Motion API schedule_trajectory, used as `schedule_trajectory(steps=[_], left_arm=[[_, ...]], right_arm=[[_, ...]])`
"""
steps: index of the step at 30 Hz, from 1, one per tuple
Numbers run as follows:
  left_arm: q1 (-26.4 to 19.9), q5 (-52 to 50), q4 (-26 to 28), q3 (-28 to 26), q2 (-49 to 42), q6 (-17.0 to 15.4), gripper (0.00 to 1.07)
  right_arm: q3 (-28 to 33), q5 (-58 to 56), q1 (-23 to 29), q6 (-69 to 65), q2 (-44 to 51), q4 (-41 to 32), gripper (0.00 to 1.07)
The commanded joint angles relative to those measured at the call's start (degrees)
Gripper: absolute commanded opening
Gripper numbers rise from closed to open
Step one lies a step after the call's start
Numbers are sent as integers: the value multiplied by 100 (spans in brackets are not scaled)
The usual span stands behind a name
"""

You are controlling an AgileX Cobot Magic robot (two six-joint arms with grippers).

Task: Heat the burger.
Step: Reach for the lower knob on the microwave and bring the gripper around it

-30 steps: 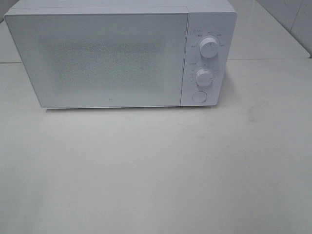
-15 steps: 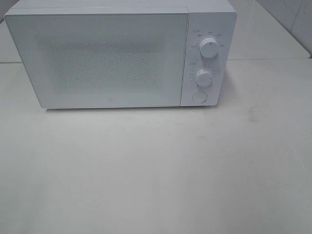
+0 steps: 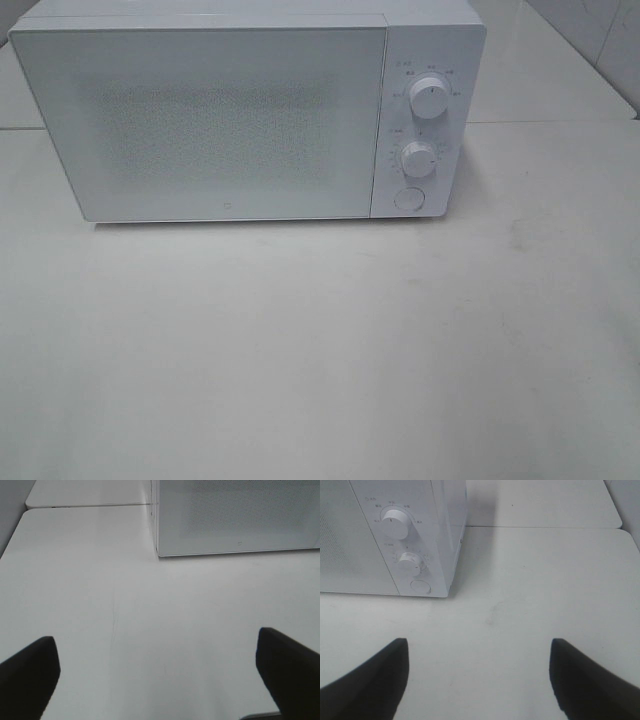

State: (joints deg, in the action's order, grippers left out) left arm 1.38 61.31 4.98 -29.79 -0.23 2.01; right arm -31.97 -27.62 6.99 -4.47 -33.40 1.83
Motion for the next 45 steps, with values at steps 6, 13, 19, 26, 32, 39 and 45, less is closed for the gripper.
schedule_trajectory(steps=[6, 13, 19, 26, 32, 39, 45], left_arm=[[-17, -17, 29, 17, -138, -23, 100], [-17, -17, 29, 17, -138, -11, 100], [-17, -17, 29, 17, -138, -11, 100], [-17, -17, 29, 17, -138, -11, 100], [-17, -17, 29, 17, -138, -11, 100], [-17, -17, 29, 17, -138, -11, 100], [-17, -17, 29, 17, -138, -11, 100]], right_arm=[[143, 1014, -34, -11, -676, 0, 76], [395, 2469, -34, -11, -1398, -120, 76], [693, 3885, -23, -17, -2034, -120, 76], [1134, 5329, -11, 34, -2550, -120, 76], [1513, 6549, -11, 498, -3042, -309, 76], [1856, 7689, 189, 1077, -3552, -1243, 76], [2063, 8566, 1134, 1730, -4188, -2269, 76]])
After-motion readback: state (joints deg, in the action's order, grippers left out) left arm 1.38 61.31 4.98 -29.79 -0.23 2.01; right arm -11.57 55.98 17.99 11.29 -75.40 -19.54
